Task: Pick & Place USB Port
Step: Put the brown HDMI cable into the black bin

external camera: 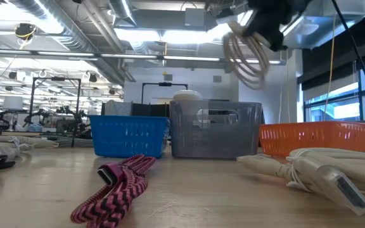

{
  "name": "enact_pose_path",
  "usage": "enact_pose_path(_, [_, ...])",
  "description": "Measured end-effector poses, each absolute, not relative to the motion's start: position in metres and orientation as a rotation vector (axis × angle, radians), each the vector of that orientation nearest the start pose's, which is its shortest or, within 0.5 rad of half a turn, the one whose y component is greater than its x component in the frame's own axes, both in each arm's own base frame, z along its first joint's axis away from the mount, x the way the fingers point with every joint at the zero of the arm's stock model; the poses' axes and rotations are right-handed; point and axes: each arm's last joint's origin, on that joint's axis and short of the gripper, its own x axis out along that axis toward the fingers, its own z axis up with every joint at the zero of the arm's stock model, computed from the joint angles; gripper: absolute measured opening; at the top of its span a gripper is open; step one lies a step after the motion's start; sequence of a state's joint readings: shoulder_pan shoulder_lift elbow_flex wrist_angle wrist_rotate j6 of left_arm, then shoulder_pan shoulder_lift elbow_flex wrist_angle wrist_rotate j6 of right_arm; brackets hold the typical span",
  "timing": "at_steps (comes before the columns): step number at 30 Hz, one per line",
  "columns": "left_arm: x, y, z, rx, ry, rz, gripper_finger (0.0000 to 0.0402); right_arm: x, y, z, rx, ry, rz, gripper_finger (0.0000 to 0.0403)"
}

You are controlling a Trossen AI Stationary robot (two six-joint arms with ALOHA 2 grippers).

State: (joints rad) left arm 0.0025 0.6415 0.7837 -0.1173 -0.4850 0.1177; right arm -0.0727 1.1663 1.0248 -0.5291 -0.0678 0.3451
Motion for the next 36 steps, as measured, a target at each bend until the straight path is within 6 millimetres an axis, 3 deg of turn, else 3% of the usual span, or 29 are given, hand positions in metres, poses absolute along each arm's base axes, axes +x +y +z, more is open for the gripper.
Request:
enact_pose_path(6, [0.136,0.014,0.357,0.112,0.013,0.488,0.0004,0.265,0.017,0.309,0.364,0.572,-0.028,0.0054])
enact_pose_path(13, [0.136,0.014,0.356,0.113,0.019,0.488,0.0004,0.291,0.044,0.292,0.358,0.545,0.006,0.0055])
enact_pose_path(25, [0.136,0.014,0.356,0.114,0.022,0.487,0.0004,0.333,0.053,0.252,0.453,0.539,-0.013,0.0054])
enact_pose_path(36, [0.136,0.014,0.351,0.128,0.08,0.484,0.0004,0.355,0.053,0.21,0.502,0.608,-0.068,0.0054])
